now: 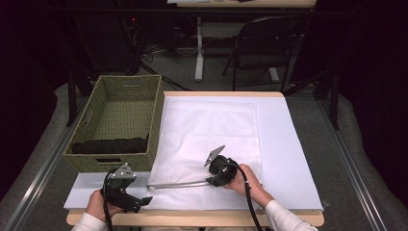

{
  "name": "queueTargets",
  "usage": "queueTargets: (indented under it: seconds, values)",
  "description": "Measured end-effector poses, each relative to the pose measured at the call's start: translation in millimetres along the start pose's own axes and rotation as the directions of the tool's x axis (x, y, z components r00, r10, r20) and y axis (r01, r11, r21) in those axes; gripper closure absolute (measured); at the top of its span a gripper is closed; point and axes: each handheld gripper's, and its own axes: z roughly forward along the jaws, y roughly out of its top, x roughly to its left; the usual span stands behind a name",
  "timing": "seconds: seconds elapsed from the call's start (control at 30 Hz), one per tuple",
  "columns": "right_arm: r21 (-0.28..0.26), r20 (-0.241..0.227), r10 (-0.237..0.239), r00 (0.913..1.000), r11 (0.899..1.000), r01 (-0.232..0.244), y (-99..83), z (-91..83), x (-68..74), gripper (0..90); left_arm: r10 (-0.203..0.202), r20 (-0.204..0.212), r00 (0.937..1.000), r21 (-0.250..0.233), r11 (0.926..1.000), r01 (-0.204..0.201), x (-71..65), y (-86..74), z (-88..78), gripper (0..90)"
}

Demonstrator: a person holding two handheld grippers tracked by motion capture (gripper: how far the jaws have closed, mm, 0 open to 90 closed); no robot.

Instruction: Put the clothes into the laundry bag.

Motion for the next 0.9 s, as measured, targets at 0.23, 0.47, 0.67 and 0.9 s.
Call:
queueTargets:
  seconds: [0.23, 0.47, 0.67, 0.9]
  values:
    - [-0.003, -0.013, 0.051, 0.9986, 0.999, -0.051, 0.0, 0.4, -2.7, 66.5, 0.013, -0.01, 0.9999, 0.01, 0.9999, -0.013, -0.4, 0.5, 0.5, 1.0]
    - [0.007, 0.025, 0.038, 0.999, 0.999, -0.038, 3.3, 0.2, -0.2, 83.9, 0.0, -0.017, 0.9999, 0.016, 0.9999, 0.0, 1.7, 0.5, 1.9, 1.5]
    - [0.01, 0.078, -0.018, 0.9968, 1.0, 0.017, 6.1, -2.5, 8.4, 88.7, 0.013, -0.012, 0.9998, 0.013, 0.9998, -0.013, 0.4, 0.2, 1.6, 1.7]
    - [-0.036, 0.094, -0.046, 0.9945, 0.998, 0.049, 12.3, -17.4, 11.6, 88.6, 0.016, -0.013, 0.9998, 0.024, 0.9996, -0.016, 4.1, 0.3, 3.0, 1.7]
